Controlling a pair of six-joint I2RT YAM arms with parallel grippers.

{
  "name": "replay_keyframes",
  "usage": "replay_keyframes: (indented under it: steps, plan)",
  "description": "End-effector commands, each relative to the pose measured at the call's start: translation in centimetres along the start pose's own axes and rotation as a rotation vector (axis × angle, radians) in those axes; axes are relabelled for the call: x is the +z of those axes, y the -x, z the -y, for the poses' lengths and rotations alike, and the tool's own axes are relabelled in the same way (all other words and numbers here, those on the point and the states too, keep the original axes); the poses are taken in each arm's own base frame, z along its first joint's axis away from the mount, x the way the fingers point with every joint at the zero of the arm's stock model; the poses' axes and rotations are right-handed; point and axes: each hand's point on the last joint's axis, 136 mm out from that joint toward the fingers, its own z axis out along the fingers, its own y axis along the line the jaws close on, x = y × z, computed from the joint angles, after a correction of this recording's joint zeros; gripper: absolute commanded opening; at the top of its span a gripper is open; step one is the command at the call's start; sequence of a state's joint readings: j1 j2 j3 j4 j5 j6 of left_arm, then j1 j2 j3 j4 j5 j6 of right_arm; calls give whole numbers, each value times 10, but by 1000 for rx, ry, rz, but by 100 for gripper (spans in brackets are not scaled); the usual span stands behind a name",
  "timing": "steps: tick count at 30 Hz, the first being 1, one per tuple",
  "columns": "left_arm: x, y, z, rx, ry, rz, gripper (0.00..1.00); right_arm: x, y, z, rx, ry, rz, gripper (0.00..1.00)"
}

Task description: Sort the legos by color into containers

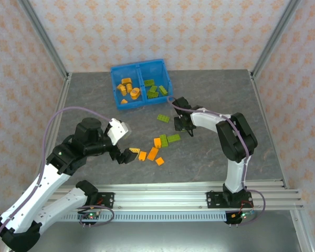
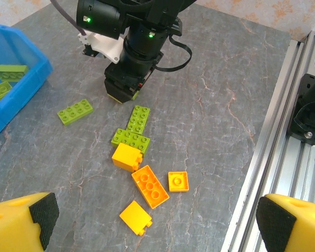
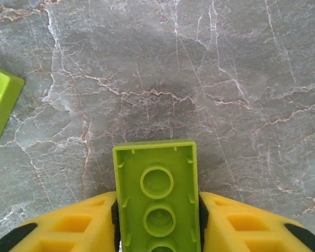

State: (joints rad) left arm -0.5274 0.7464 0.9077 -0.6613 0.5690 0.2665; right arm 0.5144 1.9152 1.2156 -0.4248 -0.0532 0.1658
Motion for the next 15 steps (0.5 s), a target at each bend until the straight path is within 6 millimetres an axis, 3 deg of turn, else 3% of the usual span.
replay_keyframes:
  steps: [1,8,13,15]
  plan:
    - [0,0,-4,-14,13,10,100,-17,-2,9,21,-26,5,38]
    - [-3,6,3,-1,-22,35,100,-132,53,-16,80,147,334,34]
    - [-10,13,9,24,-37,90,100,-189,81,-55,78,268,505,33]
    - [-13,14,7,28,-18,110,100,-203,97,-69,68,288,558,33]
